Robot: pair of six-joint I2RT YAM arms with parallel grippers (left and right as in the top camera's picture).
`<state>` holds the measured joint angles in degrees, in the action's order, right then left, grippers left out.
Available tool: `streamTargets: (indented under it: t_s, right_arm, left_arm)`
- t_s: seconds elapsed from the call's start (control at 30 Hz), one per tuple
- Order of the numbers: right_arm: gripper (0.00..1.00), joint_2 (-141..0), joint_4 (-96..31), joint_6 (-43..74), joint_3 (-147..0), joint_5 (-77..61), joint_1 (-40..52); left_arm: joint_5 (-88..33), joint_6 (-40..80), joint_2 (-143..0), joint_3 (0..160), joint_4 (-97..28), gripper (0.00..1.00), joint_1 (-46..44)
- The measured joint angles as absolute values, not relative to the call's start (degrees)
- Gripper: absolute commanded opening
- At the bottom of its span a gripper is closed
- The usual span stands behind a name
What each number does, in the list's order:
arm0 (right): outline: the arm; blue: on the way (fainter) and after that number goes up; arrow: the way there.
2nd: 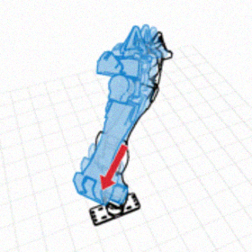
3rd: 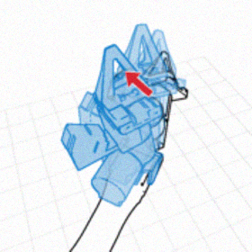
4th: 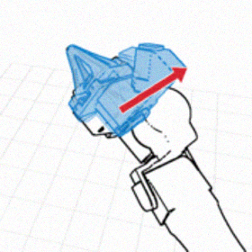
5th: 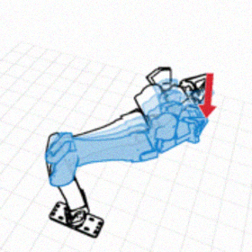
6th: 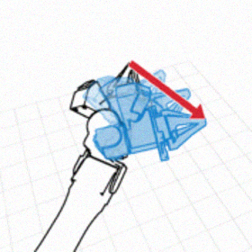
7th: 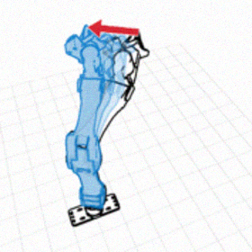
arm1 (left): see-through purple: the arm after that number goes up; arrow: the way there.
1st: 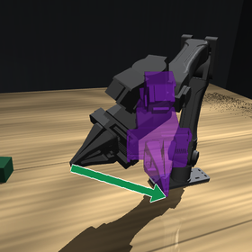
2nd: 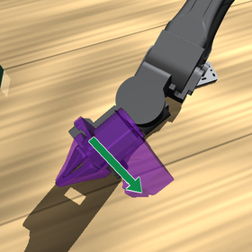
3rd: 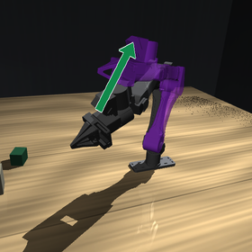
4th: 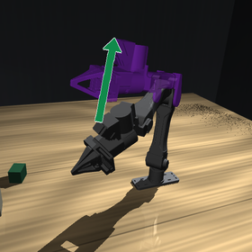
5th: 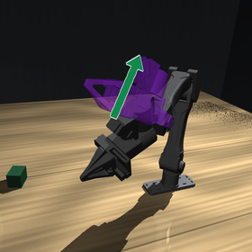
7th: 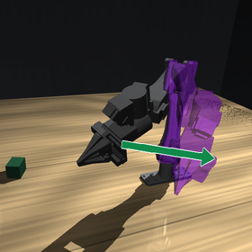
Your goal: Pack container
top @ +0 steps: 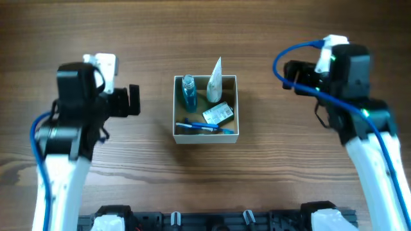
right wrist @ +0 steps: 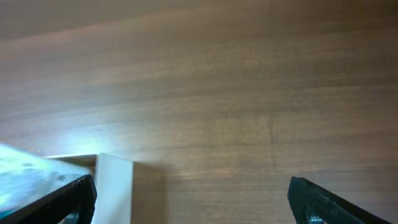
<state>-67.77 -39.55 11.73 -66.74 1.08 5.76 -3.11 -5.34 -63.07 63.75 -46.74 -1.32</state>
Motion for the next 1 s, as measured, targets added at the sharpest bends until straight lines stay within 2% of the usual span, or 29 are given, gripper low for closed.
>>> streamTargets:
  t_s: [0.1,0.3,0.43,1.0]
  right_arm:
    - [0.99,-59.4,-39.83,11.7,-63.92,1.1,5.76]
    - [1.0,-38.3,-40.75,11.66,-48.25,1.13,5.76]
    - [1.0,-27.16,-41.23,11.7,-38.22,1.13,5.76]
    - [1.0,-26.79,-41.6,11.7,-35.64,1.1,5.76]
  left_arm:
    - [-4.05,-4.51,-53.58,61.1,-45.89,1.0,-1.32]
    - [-6.2,-2.55,-30.35,51.53,-47.2,1.0,-1.32]
    - [-6.81,-1.76,-23.64,45.23,-48.69,1.0,-1.32]
    - [-7.05,-1.32,-23.4,43.44,-48.9,1.0,-1.32]
